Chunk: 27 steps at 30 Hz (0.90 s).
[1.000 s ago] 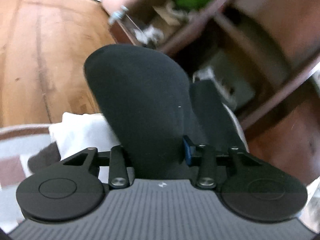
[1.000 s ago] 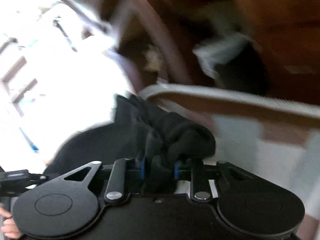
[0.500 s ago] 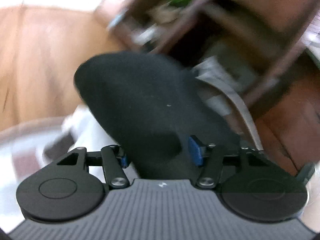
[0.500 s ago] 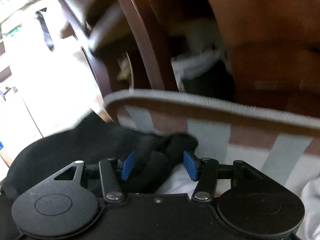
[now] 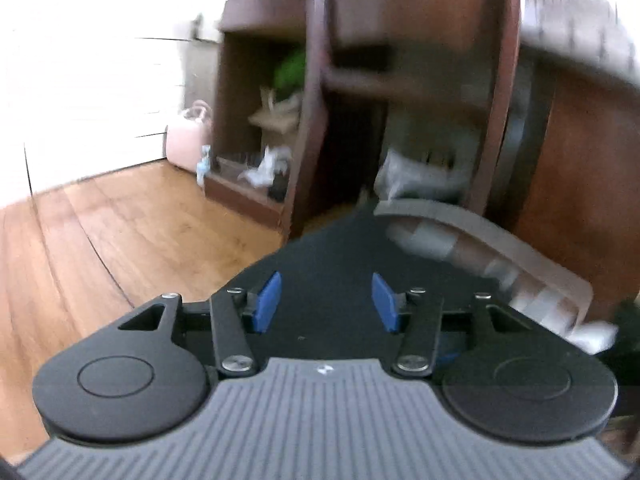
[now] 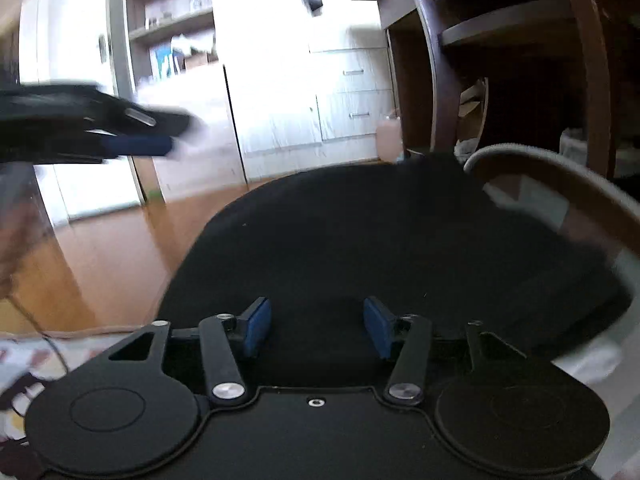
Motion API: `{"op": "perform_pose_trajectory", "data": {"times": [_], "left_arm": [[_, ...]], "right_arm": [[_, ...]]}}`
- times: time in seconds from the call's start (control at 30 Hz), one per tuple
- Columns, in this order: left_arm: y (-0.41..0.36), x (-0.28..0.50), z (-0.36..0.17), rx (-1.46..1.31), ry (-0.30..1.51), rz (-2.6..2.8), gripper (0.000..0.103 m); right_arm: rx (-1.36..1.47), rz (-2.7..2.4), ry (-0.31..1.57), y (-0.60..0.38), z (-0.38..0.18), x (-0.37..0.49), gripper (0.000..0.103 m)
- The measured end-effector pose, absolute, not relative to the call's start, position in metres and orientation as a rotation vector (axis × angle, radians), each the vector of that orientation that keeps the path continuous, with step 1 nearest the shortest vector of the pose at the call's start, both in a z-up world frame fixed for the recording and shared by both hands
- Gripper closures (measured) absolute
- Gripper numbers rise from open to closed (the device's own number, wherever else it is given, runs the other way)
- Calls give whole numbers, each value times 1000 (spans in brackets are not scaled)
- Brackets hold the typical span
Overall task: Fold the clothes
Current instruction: 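Lower the black bundle onto the white clothes stack and open both grippers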
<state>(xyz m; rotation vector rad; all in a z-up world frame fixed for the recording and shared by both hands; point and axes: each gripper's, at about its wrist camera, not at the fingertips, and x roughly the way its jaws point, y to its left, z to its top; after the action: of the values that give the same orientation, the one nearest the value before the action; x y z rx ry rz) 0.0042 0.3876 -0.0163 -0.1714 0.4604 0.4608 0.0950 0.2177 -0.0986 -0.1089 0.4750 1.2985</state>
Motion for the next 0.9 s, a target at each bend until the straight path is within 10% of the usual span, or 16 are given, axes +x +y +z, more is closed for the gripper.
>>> {"op": "perform_pose_trajectory", "data": {"times": [0.4,0.57,0.9], "left_arm": [[469,31,-77,-417,619,461,45],[463,29,-83,-404,654,507,22],[384,-32,-59,-287,765,592,8]], "right_arm": [[-58,1006,434,201,-94,161,32],[18,949,487,207,-111,190,35],[143,620,670,140,-117,147,20]]}}
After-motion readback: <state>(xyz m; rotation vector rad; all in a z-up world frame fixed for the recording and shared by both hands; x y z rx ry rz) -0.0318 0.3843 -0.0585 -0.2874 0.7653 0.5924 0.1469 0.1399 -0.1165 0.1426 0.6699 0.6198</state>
